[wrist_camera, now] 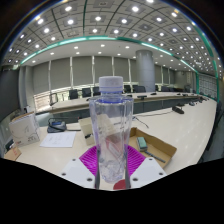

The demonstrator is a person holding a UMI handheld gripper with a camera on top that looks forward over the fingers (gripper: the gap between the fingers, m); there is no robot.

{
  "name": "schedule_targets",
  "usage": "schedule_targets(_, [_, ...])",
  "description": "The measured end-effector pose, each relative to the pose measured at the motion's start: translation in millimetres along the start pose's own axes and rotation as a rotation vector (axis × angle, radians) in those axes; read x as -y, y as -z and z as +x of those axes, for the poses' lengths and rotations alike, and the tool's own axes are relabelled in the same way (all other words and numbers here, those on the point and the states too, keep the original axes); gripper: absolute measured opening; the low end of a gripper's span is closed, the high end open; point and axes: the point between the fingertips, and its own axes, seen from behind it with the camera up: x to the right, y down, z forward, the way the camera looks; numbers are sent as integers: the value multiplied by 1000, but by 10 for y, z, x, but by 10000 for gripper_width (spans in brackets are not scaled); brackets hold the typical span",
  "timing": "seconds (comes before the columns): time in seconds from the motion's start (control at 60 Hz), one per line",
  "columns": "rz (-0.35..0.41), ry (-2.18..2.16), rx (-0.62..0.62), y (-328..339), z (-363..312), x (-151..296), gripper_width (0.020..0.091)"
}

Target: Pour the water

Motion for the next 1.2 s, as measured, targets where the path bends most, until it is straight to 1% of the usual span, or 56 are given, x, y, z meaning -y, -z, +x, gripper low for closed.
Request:
schedule_targets(0.167, [-65,45,-45,-286,319,-639,345])
schedule_targets(0.383, [-136,33,-53,-431,483,-1215,346])
schedule_targets(0.4, [-113,34,-51,-413,472,-1189,346])
schedule_targets(0.45, [-103,38,-55,-409,481,-1185,349])
schedule_targets(0.483, [-103,43,-57,-385,474,-1202,367])
schedule_targets(0.6, [-102,52,-67,-401,472,-1214,499])
schedule_targets(0.633, [-118,52,-73,-384,480,-1236,529])
schedule_targets(0.65, [-132,51,-75,-373,482,-1256,561])
schedule_targets(0.683, [-158,44,-77,-355,488,-1293,697])
schedule_targets(0.717, [-170,32,-77,-335,481,-1291,863])
schedule_targets(0.733, [-172,28,-76,-354,473,-1300,864])
schedule_targets(0.75, [-177,23,-77,-335,468,-1296,836])
schedule_targets(0.767, [-184,19,-82,-301,463,-1288,826])
schedule_targets(0.833, [-208,17,-100,-183,457,-1250,869])
schedule_targets(0.883, [-216,27,-110,-78,413,-1195,855])
schedule_targets(1.0, [-253,37,-124,186,237,-1080,855])
schedule_targets(1.2, [-317,18,-114,917,-363,-864,857])
